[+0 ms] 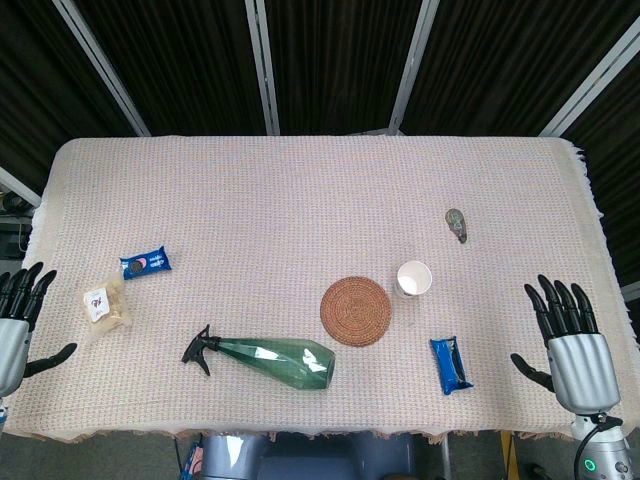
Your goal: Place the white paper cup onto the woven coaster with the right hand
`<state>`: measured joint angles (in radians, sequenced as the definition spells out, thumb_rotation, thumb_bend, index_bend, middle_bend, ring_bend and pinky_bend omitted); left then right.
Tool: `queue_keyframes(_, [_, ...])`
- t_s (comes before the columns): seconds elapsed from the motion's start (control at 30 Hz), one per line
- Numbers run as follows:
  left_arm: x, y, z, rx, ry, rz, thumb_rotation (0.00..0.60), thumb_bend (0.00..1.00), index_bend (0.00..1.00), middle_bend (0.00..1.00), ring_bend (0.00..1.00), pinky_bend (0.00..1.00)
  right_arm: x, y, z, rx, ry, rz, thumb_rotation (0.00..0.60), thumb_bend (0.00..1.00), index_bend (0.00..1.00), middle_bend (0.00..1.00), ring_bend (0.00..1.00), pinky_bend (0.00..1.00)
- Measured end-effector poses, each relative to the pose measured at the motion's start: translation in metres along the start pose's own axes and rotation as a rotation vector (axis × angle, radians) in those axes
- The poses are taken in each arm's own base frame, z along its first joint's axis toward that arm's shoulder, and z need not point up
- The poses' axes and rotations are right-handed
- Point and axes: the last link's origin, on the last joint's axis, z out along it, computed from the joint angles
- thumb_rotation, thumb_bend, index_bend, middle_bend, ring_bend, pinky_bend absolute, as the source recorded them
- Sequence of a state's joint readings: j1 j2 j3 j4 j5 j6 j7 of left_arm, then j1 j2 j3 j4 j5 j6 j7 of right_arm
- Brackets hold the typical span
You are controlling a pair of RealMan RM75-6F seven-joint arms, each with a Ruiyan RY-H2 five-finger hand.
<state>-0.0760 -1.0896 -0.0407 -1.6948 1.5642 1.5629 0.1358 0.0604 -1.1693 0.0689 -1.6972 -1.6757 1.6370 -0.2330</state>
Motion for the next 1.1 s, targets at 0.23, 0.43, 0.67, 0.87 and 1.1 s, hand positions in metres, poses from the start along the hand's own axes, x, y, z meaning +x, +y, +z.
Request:
queue_keyframes(0.23, [-0.002, 0.000, 0.000, 0.006, -0.008, 0.010, 0.600, 0.00, 0.00, 0.00, 0.00, 0.00, -0.004, 0.000, 0.000, 0.005, -0.027, -0.004, 0.600, 0.00, 0.06, 0.00, 0.00, 0.00])
queue_keyframes(0.43, [-0.002, -0.001, 0.002, 0.015, 0.000, 0.016, 0.600, 0.00, 0.00, 0.00, 0.00, 0.00, -0.018, -0.004, 0.008, 0.028, -0.109, 0.013, 0.600, 0.00, 0.05, 0.00, 0.00, 0.00])
queue_keyframes(0.67, [-0.007, 0.002, 0.008, 0.015, -0.008, 0.031, 0.600, 0.00, 0.00, 0.00, 0.00, 0.00, -0.048, -0.014, 0.043, 0.097, -0.257, -0.001, 0.600, 0.00, 0.01, 0.00, 0.00, 0.00])
queue_keyframes(0.87, [-0.018, 0.001, 0.017, 0.046, -0.042, 0.066, 0.600, 0.00, 0.00, 0.00, 0.00, 0.00, -0.070, -0.037, 0.095, 0.135, -0.387, 0.045, 0.600, 0.00, 0.00, 0.03, 0.00, 0.01])
queue_keyframes(1.1, [-0.029, -0.001, 0.028, 0.090, -0.069, 0.099, 0.600, 0.00, 0.00, 0.00, 0.00, 0.00, -0.086, -0.066, 0.146, 0.145, -0.465, 0.073, 0.600, 0.00, 0.01, 0.07, 0.02, 0.05])
